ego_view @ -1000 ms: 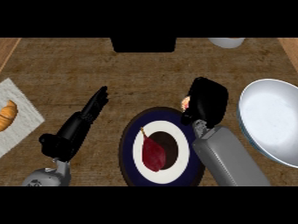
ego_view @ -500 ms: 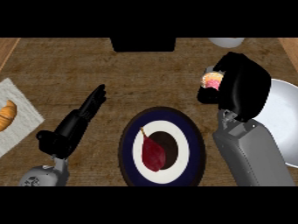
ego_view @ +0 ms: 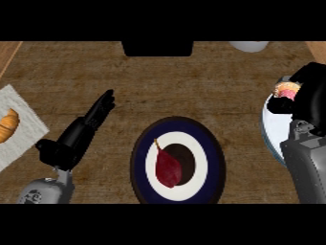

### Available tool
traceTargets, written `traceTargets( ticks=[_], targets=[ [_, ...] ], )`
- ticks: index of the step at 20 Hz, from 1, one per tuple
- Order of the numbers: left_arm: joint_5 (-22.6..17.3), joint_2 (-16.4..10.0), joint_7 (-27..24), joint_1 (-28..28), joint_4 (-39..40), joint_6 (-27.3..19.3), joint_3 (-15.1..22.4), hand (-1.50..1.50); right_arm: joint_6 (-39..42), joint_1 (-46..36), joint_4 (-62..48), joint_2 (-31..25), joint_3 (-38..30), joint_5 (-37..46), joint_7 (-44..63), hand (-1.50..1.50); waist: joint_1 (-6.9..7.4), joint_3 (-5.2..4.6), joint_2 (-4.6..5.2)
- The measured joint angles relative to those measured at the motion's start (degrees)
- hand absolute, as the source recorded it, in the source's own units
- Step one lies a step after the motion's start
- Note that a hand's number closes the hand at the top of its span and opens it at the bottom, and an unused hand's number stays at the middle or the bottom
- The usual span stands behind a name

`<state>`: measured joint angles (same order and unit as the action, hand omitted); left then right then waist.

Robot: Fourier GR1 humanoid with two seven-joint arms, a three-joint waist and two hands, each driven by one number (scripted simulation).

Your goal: Pick the cupcake from the plate and place it in the bowl

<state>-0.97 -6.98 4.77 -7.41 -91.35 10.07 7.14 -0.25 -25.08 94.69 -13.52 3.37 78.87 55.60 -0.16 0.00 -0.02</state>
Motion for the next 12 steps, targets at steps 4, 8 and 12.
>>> traceTargets(
  ticks=[4, 8, 12],
  targets=[
    [0.3, 0.6, 0.8, -0.5, -0.2, -0.1, -0.1, 0.00, -3.4, 0.9, -4.8, -2.6, -3.7, -0.2, -3.4, 1.50, 0.17, 0.00, 0.04],
    [0.6, 0.7, 0.4, 0.1, -0.1, 0.2, 0.0, 0.00, -0.2, 3.4, -7.7, -3.5, -8.2, -7.0, -6.3, 1.50, 0.01, 0.02, 0.06],
    [1.3, 1.5, -0.8, 0.7, 0.7, -0.3, 0.5, 0.00, 0.7, 4.5, -12.2, -2.8, -13.9, -16.3, -10.4, -1.50, 0.08, 0.05, 0.13]
  ],
)
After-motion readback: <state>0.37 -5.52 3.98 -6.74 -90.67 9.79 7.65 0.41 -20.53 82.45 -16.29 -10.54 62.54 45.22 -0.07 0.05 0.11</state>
